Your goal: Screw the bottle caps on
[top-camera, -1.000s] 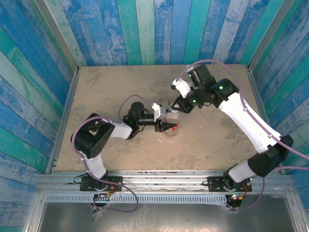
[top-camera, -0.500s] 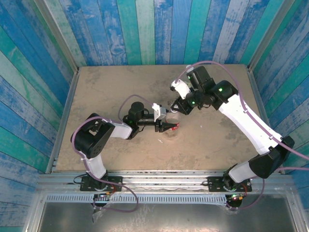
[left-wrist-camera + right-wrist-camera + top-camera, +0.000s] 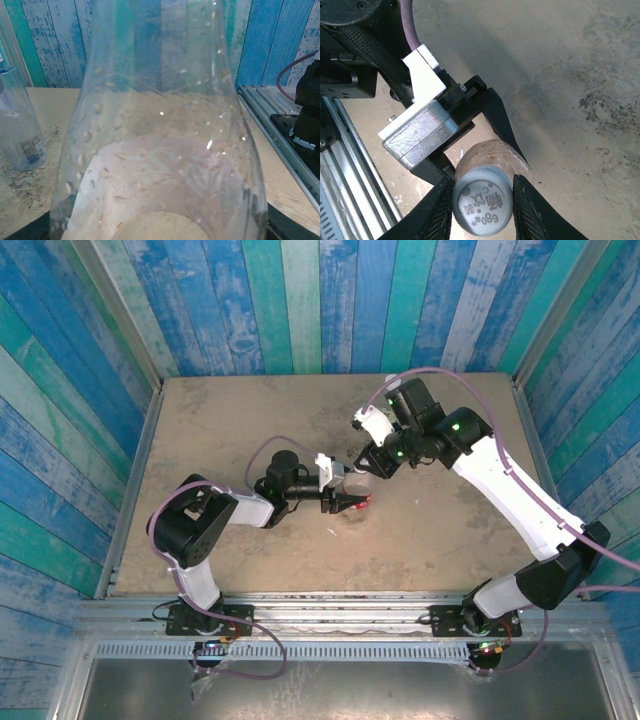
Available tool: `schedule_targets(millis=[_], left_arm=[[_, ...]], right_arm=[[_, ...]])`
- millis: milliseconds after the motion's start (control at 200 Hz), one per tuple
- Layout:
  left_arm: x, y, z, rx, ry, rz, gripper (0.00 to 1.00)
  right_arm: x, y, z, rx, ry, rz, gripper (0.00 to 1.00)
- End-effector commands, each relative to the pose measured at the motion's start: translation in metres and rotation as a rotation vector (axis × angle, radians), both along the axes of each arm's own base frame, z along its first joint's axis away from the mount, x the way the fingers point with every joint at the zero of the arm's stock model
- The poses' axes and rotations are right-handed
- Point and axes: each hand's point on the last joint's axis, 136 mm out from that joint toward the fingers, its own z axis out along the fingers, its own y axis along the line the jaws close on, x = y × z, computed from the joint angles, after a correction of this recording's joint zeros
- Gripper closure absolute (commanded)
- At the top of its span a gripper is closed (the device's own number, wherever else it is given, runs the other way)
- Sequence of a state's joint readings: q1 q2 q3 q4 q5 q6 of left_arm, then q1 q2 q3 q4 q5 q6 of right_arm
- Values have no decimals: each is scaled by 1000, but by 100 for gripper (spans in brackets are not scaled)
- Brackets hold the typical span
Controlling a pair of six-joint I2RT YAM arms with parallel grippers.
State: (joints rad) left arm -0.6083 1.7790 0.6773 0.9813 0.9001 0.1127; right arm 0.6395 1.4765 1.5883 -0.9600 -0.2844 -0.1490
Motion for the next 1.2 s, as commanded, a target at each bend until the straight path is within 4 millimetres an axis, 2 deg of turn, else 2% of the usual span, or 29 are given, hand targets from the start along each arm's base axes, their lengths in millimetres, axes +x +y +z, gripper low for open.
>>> schedule_targets(millis=[0,621,1197], left_arm=[[-14,7,-59,151,217,-1,37],[-14,7,-60,155,222,-1,37],[-11,4,-60,151,264,7,38]], right_arm=[[-8,2,-4,-9,31,9,67],[-12,6,-7,-43,12,24,68],[-20,2,-14,-93,-21,58,68]])
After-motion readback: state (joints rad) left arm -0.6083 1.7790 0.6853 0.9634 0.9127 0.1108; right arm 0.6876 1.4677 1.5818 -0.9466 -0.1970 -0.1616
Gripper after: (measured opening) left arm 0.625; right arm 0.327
